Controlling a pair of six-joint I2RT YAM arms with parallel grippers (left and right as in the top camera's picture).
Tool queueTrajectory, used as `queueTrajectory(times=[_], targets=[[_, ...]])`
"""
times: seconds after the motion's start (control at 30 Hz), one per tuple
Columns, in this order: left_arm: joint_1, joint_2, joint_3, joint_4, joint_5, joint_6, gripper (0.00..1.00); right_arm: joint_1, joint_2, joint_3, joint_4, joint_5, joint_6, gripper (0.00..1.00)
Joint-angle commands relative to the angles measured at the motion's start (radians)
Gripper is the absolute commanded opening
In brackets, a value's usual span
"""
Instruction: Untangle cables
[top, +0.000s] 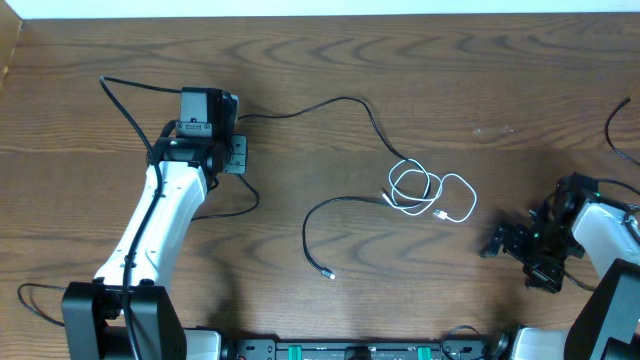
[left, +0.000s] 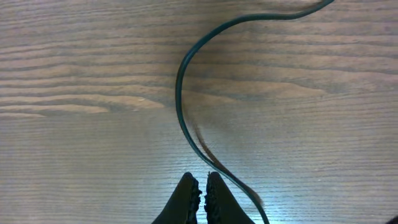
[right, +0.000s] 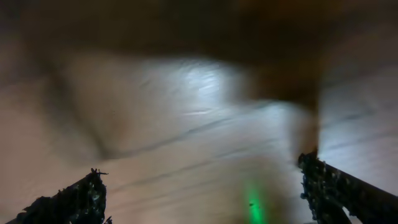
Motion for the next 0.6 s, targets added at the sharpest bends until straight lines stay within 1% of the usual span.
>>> queueTrajectory(times=[0.0, 0.07, 0.17, 0.23, 0.37, 0.57], targets=[[0.006, 0.000, 0.023, 0.003, 0.016, -0.009, 0.15, 0.004, -0.004, -0.020, 0.044, 0.116, 0.106, 0.99], [0.006, 0.000, 0.023, 0.002, 0.016, -0.009, 0.26, 0.004, -0.004, -0.020, 0.076, 0.142, 0.118, 0.99], [0.006, 0.000, 0.023, 0.002, 0.016, -0.009, 0.36, 0.003, -0.004, -0.020, 0.161, 0.168, 0.118, 0.99], [0.006, 0.000, 0.023, 0.002, 0.016, -0.009, 0.51, 0.003, -0.004, -0.020, 0.201, 0.205, 0.118, 0.99], [0.006, 0.000, 0.023, 0.002, 0.016, -0.009, 0.60, 0.000, -0.004, -0.020, 0.249, 0.220, 0.121, 0.99], [0.006, 0.000, 0.023, 0.002, 0.016, -0.009, 0.61, -0.037, -0.004, -0.020, 0.324, 0.300, 0.121, 0.99]])
